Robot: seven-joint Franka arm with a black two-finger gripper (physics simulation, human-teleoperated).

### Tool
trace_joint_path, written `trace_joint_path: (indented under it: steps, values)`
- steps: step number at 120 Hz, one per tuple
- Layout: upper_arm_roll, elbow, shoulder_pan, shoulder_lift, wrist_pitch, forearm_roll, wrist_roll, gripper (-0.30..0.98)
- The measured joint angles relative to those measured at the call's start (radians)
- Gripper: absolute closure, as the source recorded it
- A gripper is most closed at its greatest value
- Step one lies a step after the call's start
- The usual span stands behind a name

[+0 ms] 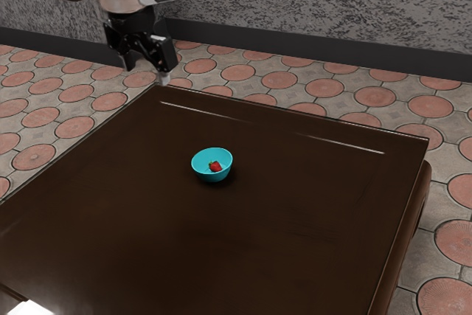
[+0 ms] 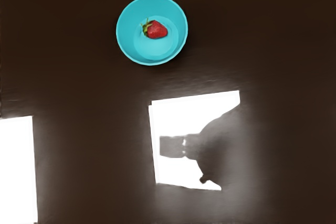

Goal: Take strawberry from the bowl

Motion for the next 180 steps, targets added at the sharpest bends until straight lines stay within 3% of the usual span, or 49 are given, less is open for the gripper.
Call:
trace_joint_path:
  steps: [14,24,45,60,79,102,120,139,154,180]
  values:
    - [0.008,-0.021,-0.018,0.047,0.027,0.015,-0.005,0.0]
    - [0.131,0.002,-0.114,0.217,0.062,0.018,-0.012,0.0]
    - [0.204,0.158,-0.054,0.443,0.117,0.076,-0.013,0.01]
    - [0.209,0.161,-0.065,0.476,0.15,0.088,-0.011,0.02]
    - [0.205,0.071,-0.075,0.475,0.209,0.067,-0.012,0.24]
    - [0.204,0.06,-0.107,0.488,0.291,0.052,-0.014,0.35]
    - [0.203,0.125,-0.114,0.598,0.393,-0.021,-0.015,0.39]
    - [0.178,0.116,-0.053,0.584,0.448,-0.143,-0.114,0.39]
    - [0.167,0.06,-0.041,0.562,0.471,-0.178,-0.243,0.39]
    - [0.169,0.029,-0.013,0.607,0.588,-0.202,-0.453,0.5]
